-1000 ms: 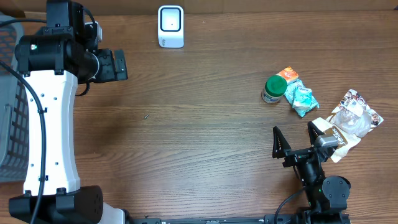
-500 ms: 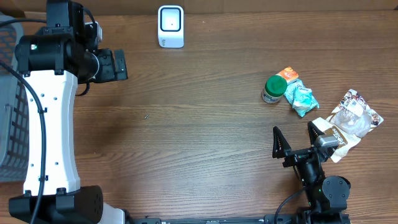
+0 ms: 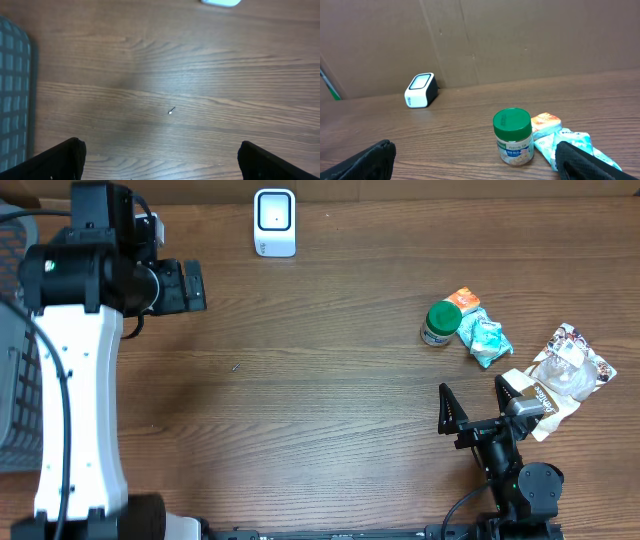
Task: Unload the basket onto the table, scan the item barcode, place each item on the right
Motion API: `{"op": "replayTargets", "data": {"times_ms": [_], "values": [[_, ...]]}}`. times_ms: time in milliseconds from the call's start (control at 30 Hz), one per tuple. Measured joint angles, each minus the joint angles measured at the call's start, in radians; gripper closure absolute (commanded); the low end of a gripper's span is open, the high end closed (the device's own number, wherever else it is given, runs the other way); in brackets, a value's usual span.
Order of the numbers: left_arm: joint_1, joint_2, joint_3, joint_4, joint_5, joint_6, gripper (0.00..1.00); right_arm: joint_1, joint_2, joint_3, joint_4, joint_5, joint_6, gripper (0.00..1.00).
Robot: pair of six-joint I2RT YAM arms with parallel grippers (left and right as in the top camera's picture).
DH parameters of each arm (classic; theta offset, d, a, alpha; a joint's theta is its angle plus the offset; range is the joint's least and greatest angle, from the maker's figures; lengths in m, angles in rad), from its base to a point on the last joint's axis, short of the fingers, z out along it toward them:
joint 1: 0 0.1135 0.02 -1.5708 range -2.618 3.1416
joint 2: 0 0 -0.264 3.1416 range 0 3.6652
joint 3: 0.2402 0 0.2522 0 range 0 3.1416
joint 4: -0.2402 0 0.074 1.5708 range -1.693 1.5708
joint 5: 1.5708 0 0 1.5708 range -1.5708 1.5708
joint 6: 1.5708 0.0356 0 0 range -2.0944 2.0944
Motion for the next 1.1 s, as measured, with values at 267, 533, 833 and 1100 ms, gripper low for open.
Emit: {"op": "replayTargets", "data": {"times_ms": [267, 533, 833, 1100], "values": [[-0.006, -0.281, -0.162, 0.025, -0.029, 0.0, 0.0, 0.0, 0.0, 0.0, -0.001, 0.0, 0.0, 0.0], [-0.006, -0.535, -0.476, 0.365, -0.08, 0.003, 0.01, 0.0, 0.0, 0.0, 0.0, 0.0, 0.0, 0.0], [-0.006, -0.937, -1.13, 1.151, -0.055, 0.008, 0.01, 0.0, 0.0, 0.0, -0.001, 0.0, 0.0, 0.0], [-0.006, -1.214, -1.587, 1.461, -0.041, 0.035, 0.0, 0.0, 0.0, 0.0, -0.001, 0.0, 0.0, 0.0]]}}
